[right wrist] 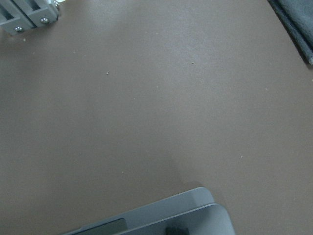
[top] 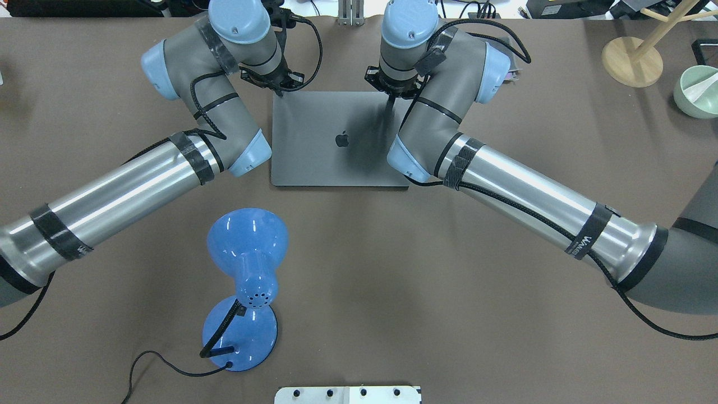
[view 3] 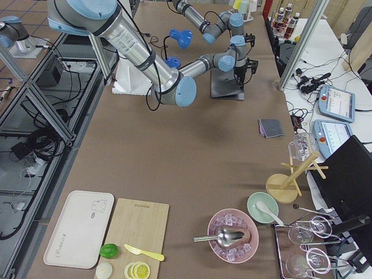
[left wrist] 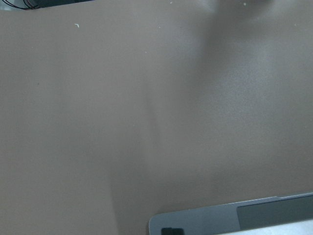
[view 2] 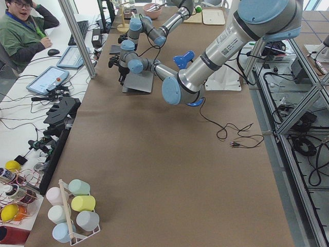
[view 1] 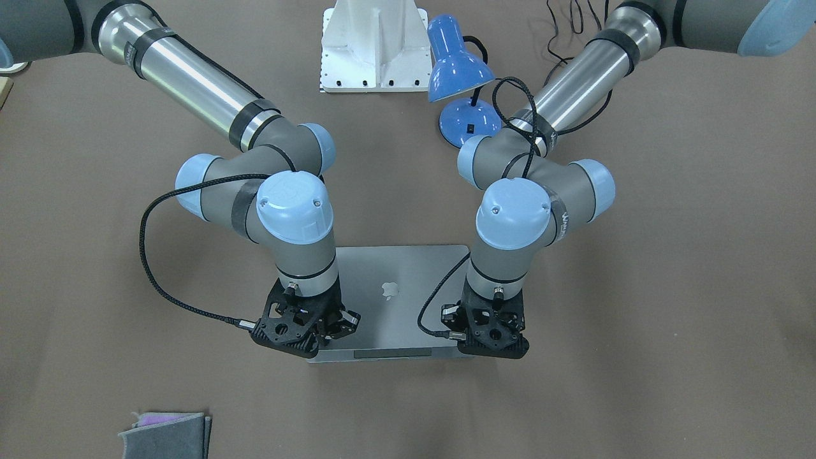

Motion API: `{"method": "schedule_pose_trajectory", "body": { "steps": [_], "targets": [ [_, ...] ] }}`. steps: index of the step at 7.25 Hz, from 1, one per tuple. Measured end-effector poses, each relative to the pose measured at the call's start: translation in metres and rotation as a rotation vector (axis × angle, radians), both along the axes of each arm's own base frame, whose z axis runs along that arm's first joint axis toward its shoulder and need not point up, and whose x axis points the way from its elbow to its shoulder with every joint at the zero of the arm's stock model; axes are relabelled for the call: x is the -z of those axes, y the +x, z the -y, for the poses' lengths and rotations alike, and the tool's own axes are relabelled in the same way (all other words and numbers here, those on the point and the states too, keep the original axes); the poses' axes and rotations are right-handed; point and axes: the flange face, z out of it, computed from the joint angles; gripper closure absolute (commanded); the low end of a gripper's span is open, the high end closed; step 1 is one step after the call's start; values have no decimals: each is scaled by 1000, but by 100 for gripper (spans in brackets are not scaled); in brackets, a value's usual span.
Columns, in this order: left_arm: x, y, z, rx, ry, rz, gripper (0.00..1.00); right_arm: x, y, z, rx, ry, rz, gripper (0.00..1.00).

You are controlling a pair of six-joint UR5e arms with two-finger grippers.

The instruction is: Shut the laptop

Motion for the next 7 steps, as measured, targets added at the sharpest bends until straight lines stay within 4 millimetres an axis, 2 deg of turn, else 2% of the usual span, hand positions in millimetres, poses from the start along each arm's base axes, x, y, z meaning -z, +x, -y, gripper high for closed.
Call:
{"method": "schedule_pose_trajectory", "body": {
  "steps": [4,7],
  "targets": [
    [-14,20,-8,0,5,41,100,-9,-21,-9,5,13,-19,100],
    [-18,31,-16,-5,9,54,100,-13,-28,-14,7,15,-31,100]
  ]
}}
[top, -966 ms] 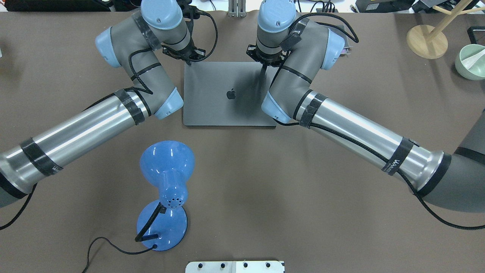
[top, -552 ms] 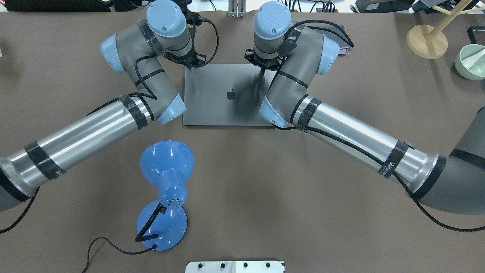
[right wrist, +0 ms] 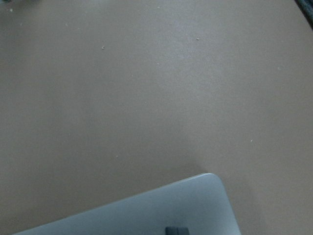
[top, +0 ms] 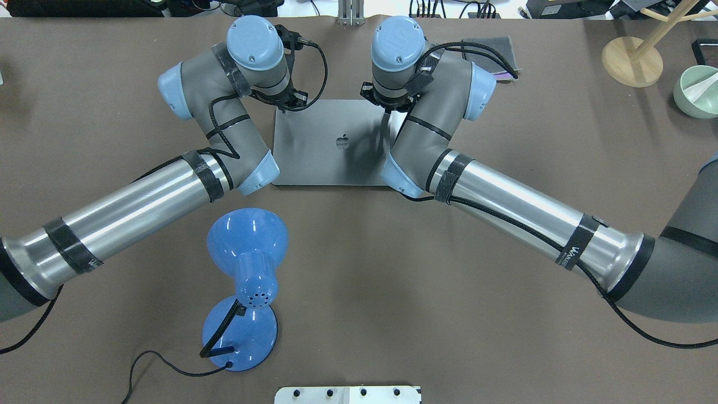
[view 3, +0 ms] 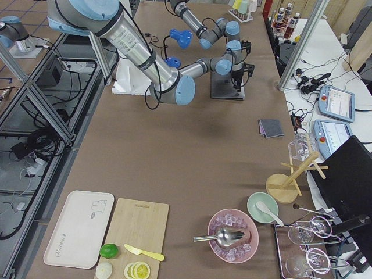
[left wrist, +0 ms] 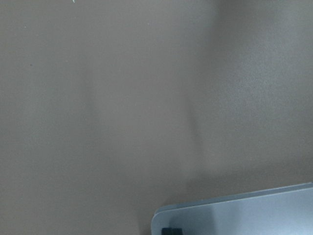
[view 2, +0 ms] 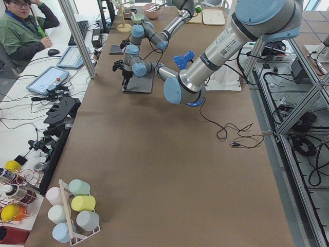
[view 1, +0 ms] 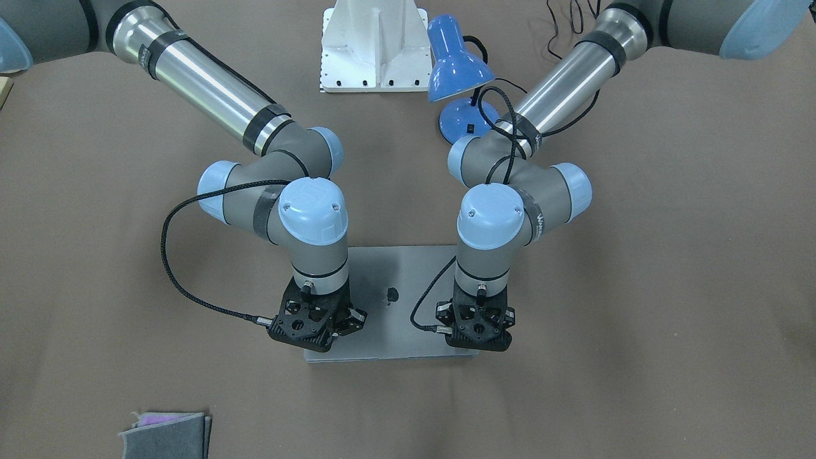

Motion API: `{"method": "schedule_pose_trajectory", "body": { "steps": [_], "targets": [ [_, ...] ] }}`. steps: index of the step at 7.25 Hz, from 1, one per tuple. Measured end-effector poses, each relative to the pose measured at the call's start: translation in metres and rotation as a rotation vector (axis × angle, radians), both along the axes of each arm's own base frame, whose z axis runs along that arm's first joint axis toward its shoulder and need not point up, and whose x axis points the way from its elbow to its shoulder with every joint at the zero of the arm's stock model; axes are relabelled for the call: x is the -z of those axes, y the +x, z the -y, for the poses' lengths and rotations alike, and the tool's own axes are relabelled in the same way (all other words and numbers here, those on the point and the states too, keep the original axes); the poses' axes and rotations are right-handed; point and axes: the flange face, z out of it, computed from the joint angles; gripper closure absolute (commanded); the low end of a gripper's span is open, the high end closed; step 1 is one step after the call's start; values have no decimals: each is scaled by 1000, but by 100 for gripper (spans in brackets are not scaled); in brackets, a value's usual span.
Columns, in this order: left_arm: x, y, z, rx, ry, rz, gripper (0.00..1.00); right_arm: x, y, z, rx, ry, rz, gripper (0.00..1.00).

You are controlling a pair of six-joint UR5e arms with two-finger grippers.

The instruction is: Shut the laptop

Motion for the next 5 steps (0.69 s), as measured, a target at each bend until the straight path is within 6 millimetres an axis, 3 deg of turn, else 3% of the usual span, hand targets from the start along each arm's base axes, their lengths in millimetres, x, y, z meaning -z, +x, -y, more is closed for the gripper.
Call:
{"method": "schedule_pose_trajectory", "body": {
  "steps": [4,5],
  "targets": [
    [8,-1,-3,1,12,-11,100,7,6,3,1,10,10,100],
    [17,-10,-3,2,21,-32,2,14,13,5,11,14,23,89]
  ]
}}
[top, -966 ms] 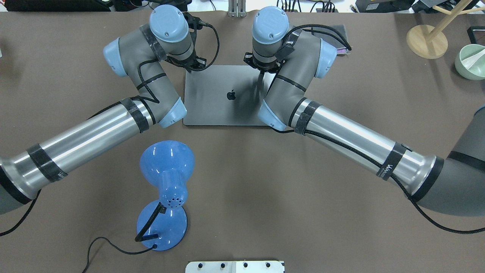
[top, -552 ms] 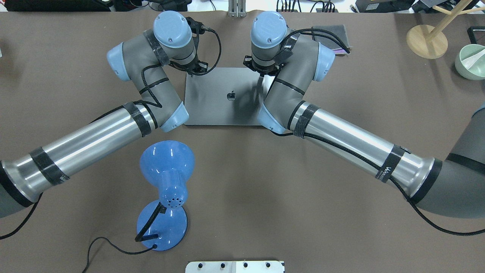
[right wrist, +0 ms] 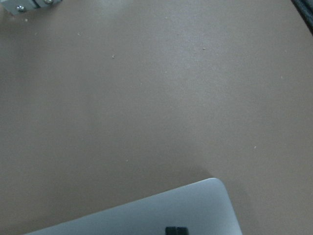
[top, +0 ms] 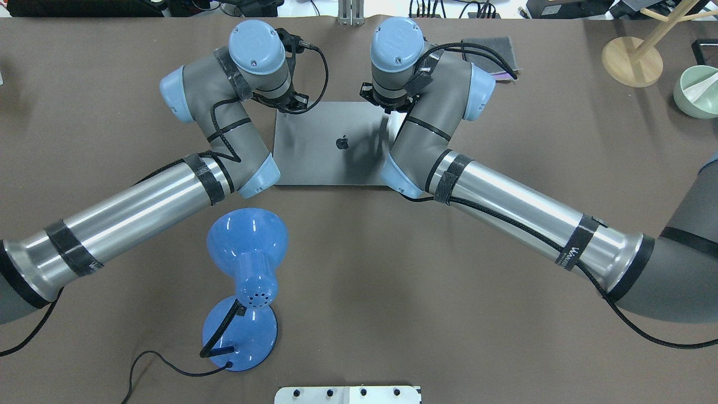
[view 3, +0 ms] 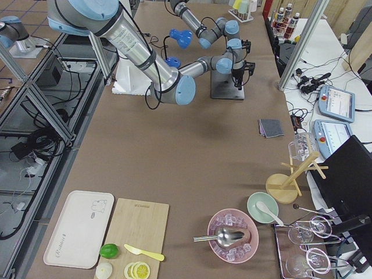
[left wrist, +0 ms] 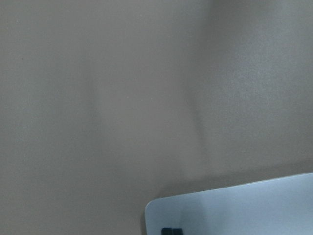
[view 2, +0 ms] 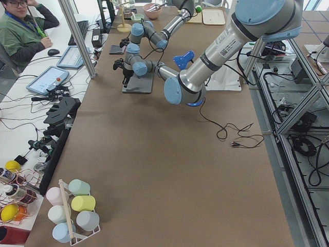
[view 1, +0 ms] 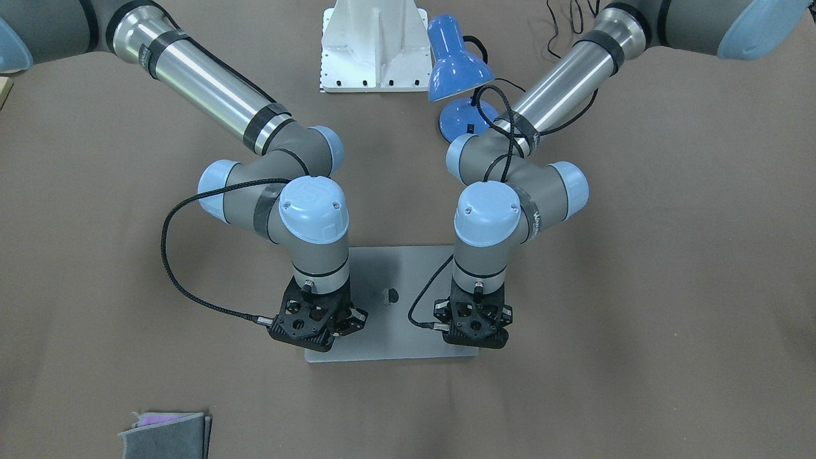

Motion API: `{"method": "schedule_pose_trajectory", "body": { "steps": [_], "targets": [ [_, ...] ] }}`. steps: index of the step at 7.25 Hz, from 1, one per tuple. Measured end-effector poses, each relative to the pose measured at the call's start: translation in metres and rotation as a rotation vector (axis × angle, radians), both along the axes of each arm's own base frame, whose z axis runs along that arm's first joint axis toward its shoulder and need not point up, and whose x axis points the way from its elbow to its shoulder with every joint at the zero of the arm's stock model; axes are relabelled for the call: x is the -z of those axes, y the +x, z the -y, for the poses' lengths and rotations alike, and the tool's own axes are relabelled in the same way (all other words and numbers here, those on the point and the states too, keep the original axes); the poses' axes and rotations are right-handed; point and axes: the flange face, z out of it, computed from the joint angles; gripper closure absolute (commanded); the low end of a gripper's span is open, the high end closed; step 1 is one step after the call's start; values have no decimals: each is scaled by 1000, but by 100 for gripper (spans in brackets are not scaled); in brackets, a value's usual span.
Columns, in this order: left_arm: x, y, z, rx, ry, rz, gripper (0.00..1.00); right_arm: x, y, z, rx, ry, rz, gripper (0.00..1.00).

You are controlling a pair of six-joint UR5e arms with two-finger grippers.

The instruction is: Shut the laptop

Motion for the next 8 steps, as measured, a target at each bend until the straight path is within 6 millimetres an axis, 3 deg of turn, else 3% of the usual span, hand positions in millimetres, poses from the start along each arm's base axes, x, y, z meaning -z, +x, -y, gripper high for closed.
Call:
{"method": "schedule_pose_trajectory", "body": {
  "steps": [1,3,4,6,8],
  "targets": [
    [4,-14,-2,-6,2,-26,2,6,10,1,19,0,20,1],
    [6,-67,-7,-48,-39,-85,2,6,42,-5,61,0,47,0],
    [10,-110,-11,-90,-69,-99,2,-1,79,-16,102,6,40,0],
    [10,-217,-29,-159,-74,-47,2,-31,184,-57,211,41,-11,0],
    [-25,-347,-49,-230,-51,19,2,-99,329,-99,348,101,-54,0]
  ]
}}
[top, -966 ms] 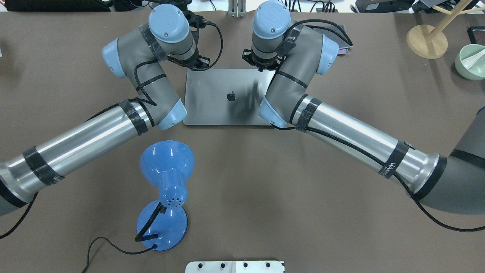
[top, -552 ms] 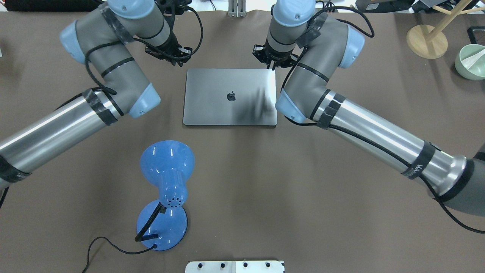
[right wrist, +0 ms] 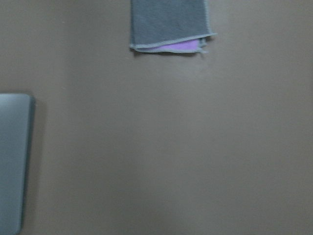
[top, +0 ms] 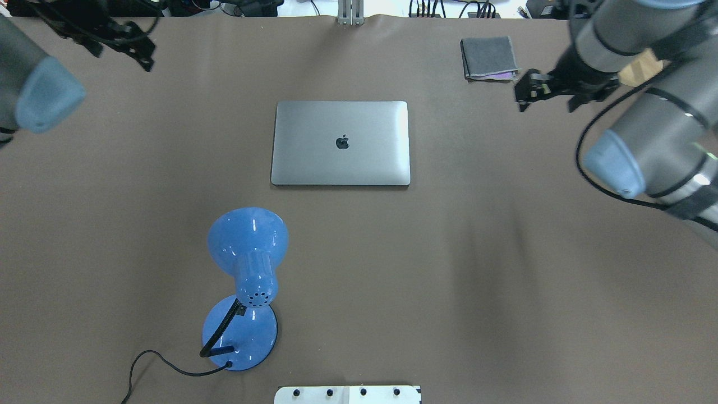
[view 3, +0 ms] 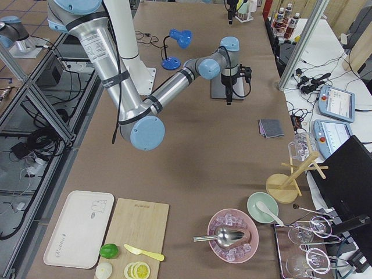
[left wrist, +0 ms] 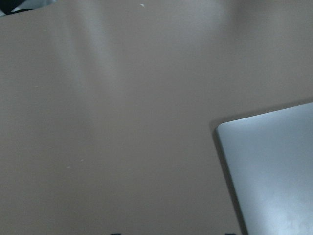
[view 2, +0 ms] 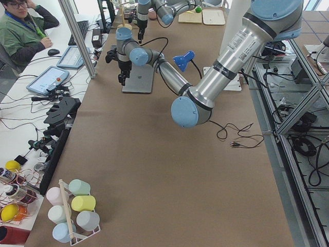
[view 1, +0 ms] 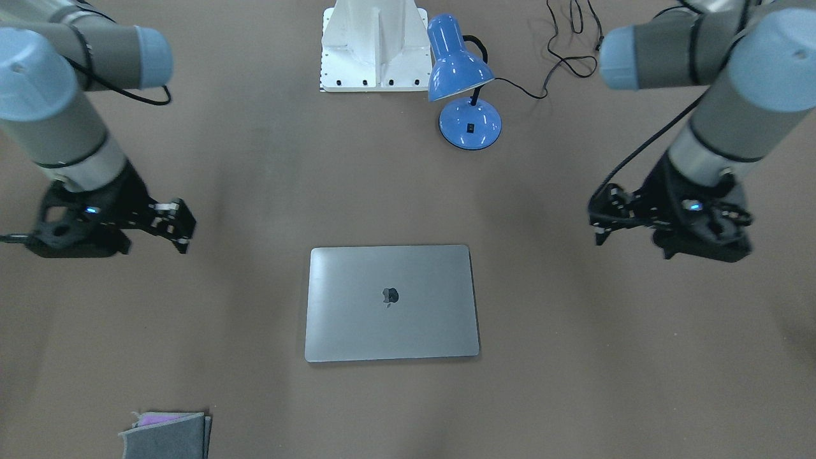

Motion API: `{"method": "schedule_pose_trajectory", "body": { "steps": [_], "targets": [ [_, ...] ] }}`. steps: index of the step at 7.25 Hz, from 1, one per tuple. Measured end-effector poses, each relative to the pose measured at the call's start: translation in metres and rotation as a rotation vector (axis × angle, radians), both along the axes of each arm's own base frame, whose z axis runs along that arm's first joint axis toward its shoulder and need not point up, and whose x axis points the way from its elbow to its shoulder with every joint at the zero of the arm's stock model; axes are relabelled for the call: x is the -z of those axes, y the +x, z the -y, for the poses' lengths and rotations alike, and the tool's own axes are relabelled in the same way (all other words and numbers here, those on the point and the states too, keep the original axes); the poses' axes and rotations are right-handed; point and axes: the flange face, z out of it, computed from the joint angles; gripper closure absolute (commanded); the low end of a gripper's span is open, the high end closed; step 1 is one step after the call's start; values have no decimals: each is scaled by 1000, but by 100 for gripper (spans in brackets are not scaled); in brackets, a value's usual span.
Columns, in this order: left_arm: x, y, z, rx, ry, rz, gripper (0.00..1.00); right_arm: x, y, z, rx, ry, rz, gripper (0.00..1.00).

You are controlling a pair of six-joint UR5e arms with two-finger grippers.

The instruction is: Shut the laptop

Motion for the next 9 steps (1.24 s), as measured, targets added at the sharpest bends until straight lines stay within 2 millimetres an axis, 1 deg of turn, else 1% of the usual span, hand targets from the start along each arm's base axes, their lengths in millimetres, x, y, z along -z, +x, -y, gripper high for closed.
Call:
{"method": "schedule_pose_trajectory", "body": {
  "steps": [1,2,3,4,5,6,7,8,9],
  "targets": [
    [-36,-62,-7,-36,11,7,2,-44,69,-12,55,23,-12,0],
    [-85,-121,-18,-64,17,19,2,-97,138,-26,107,49,-30,0],
    [-136,-169,-35,-94,22,36,2,-149,200,-44,153,72,-48,0],
    [-193,-211,-55,-125,12,52,2,-205,255,-67,193,82,-63,0],
    [-247,-240,-74,-141,-32,58,2,-256,295,-96,225,76,-69,0],
    [-295,-254,-97,-147,-96,57,2,-297,320,-126,244,57,-70,0],
    [-322,-262,-114,-143,-139,53,2,-321,332,-146,244,31,-70,0],
    [-335,-269,-123,-130,-162,48,2,-333,336,-154,239,10,-66,0],
    [-341,-272,-125,-107,-191,45,2,-339,337,-158,237,-2,-64,0]
  ]
}}
